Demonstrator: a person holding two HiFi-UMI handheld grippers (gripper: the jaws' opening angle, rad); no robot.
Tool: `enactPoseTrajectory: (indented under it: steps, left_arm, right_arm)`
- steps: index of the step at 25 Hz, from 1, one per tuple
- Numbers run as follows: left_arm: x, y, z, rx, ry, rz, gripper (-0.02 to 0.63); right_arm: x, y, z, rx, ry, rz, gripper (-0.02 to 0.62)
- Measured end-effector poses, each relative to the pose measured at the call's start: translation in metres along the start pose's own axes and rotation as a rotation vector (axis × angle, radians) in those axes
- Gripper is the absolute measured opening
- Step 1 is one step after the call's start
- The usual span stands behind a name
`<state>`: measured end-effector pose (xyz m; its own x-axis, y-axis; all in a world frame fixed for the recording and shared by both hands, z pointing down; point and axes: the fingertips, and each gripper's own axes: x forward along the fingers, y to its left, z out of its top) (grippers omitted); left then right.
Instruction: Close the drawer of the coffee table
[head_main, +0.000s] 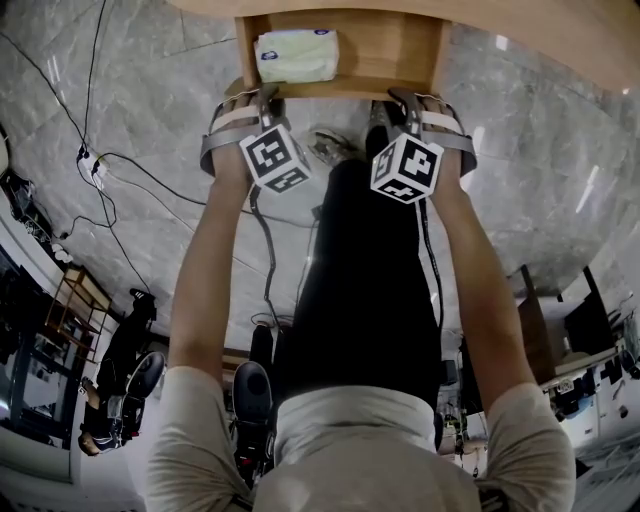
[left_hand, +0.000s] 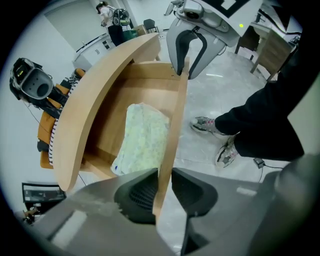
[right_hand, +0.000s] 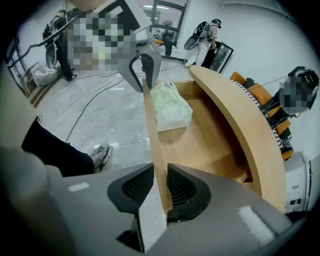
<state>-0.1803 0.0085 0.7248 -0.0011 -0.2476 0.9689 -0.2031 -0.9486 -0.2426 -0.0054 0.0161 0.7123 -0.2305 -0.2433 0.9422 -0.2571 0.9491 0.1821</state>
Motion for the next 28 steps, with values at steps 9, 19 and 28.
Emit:
enactPoseTrajectory:
  steps: [9, 19, 28]
  left_arm:
    - [-0.015, 0.004, 0.001, -0.051, -0.004, -0.085, 0.115]
    - [-0.014, 0.026, 0.014, -0.095, -0.034, -0.061, 0.117]
    - [-0.01, 0.052, 0.015, -0.12, -0.037, 0.009, 0.121]
  right_arm:
    - [-0.018, -0.007, 0.004, 0.012, -0.003, 0.02, 0.091]
    - [-0.016, -0.037, 0.003, 0.012, 0.005, 0.007, 0.092]
    - [-0.011, -0.059, 0.011, 0.003, 0.001, -0.004, 0.094]
